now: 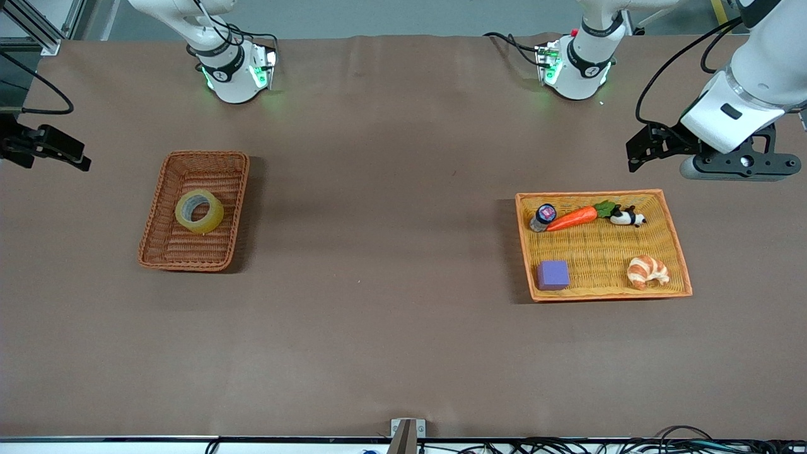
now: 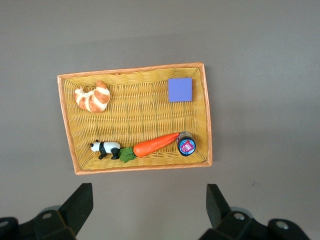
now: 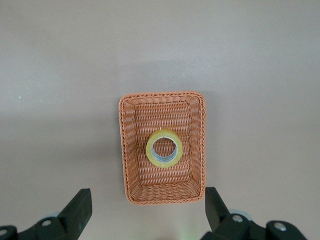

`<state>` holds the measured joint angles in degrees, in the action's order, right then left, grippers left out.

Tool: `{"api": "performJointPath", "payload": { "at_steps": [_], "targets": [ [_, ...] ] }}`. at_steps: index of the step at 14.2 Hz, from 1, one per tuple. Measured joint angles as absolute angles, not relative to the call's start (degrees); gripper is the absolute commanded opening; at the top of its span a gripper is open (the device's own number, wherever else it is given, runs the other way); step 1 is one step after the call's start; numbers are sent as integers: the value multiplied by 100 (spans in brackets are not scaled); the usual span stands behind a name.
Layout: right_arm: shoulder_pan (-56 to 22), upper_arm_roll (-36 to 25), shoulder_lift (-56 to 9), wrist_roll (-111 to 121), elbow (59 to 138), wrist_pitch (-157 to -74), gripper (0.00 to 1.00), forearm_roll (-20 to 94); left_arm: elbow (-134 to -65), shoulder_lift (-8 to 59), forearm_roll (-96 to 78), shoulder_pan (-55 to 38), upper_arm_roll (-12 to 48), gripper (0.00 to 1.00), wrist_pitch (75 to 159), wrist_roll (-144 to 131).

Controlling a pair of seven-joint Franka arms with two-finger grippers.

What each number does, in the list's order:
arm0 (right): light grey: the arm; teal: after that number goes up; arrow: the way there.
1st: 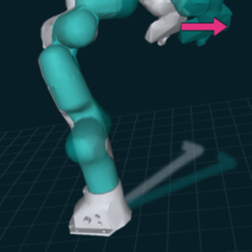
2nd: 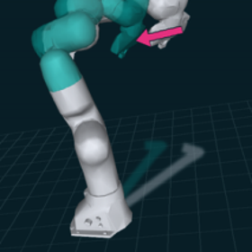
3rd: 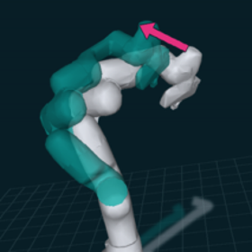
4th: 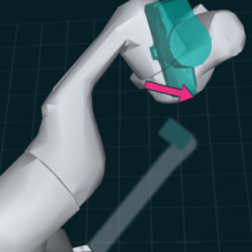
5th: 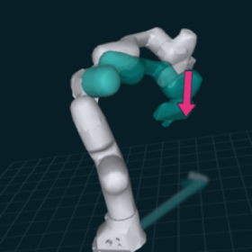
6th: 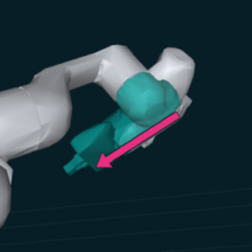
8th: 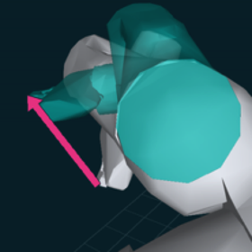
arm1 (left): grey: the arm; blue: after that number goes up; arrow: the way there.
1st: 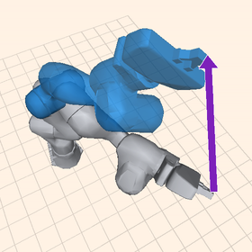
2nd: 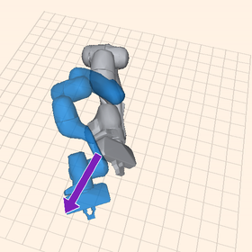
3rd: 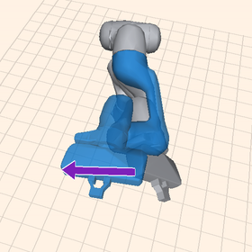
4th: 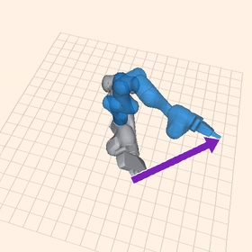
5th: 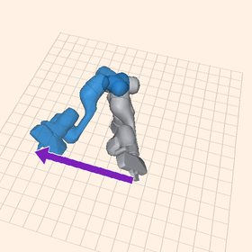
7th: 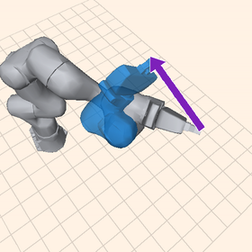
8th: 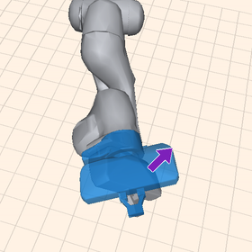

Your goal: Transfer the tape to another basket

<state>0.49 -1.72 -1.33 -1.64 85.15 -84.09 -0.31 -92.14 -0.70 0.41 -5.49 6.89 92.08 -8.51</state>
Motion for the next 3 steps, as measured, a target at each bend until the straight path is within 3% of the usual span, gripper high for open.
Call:
{"api": "performJointPath", "payload": {
  "at_steps": [3],
  "targets": [
    [50, -170, -132, -93, 8503, -8457, 100, -31, -9214, -70, 41, -549, 689, 100, 9208, -851]
  ]
}}
